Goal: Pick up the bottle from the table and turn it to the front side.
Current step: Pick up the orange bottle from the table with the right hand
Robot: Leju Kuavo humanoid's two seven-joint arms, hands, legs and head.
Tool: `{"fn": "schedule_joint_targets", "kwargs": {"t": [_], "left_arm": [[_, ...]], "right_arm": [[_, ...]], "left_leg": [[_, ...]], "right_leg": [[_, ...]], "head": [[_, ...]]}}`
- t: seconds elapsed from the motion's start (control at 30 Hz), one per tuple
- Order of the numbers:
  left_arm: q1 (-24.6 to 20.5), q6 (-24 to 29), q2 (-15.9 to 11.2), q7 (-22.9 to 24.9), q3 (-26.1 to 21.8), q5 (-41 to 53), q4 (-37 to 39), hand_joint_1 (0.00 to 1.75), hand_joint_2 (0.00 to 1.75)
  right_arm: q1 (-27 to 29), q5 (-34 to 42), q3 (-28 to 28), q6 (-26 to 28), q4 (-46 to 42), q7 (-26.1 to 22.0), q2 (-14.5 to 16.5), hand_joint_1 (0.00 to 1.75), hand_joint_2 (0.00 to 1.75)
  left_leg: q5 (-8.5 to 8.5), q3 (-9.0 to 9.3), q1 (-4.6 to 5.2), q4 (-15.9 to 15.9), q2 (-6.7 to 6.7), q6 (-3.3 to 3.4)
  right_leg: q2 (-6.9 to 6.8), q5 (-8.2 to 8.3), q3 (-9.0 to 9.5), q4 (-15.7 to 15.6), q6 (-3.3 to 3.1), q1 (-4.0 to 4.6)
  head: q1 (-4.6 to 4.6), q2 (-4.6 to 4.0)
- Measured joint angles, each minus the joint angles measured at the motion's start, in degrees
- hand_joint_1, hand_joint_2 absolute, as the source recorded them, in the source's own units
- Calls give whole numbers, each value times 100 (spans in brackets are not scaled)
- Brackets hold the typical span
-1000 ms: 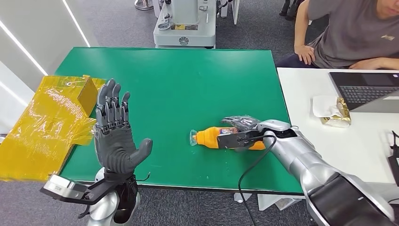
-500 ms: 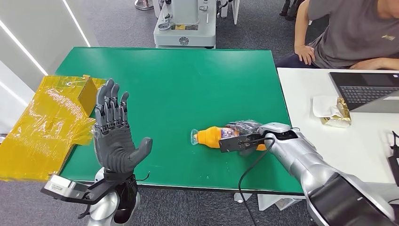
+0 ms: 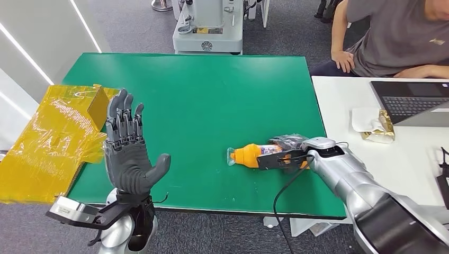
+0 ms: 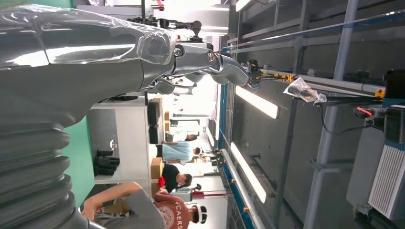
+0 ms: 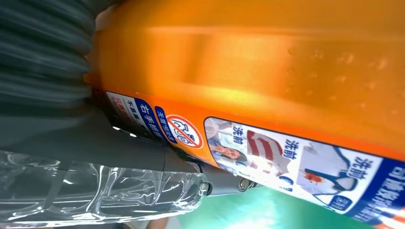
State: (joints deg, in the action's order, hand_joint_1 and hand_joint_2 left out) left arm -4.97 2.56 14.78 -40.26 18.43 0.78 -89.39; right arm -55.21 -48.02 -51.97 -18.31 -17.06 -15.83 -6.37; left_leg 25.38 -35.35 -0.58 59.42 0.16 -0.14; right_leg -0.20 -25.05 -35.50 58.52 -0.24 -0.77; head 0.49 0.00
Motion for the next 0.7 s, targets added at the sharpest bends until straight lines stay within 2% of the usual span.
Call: {"fn": "schedule_joint_targets", "kwargs": {"t": [0.1,0.13,0.2,0.53,0.7], "left_arm": [[0,24,0,0,0,-1,0,0,175],[0,27,0,0,0,-1,0,0,175],[0,34,0,0,0,-2,0,0,175],[0,23,0,0,0,-19,0,0,175],[0,2,0,0,0,-15,0,0,175]], "right_arm": [[14,-2,-24,135,1,-13,-17,147,175],[19,-4,-33,183,1,-18,-18,164,175],[27,-9,-45,272,1,-24,-19,175,175],[56,-13,-53,694,-1,-103,-17,175,175],[151,11,-53,1092,-9,-89,-8,175,175]], "left_leg": [[0,0,0,0,1,0],[0,1,0,0,1,0],[0,1,0,0,2,0],[0,0,-1,-1,1,0],[0,-2,0,-1,-1,0]], "right_leg": [[1,0,0,0,0,0],[1,0,0,0,0,0],[2,0,0,0,0,0],[1,0,0,1,0,0],[0,0,0,1,0,0]], "head": [[0,0],[0,0],[-1,0],[1,0],[0,0]]}}
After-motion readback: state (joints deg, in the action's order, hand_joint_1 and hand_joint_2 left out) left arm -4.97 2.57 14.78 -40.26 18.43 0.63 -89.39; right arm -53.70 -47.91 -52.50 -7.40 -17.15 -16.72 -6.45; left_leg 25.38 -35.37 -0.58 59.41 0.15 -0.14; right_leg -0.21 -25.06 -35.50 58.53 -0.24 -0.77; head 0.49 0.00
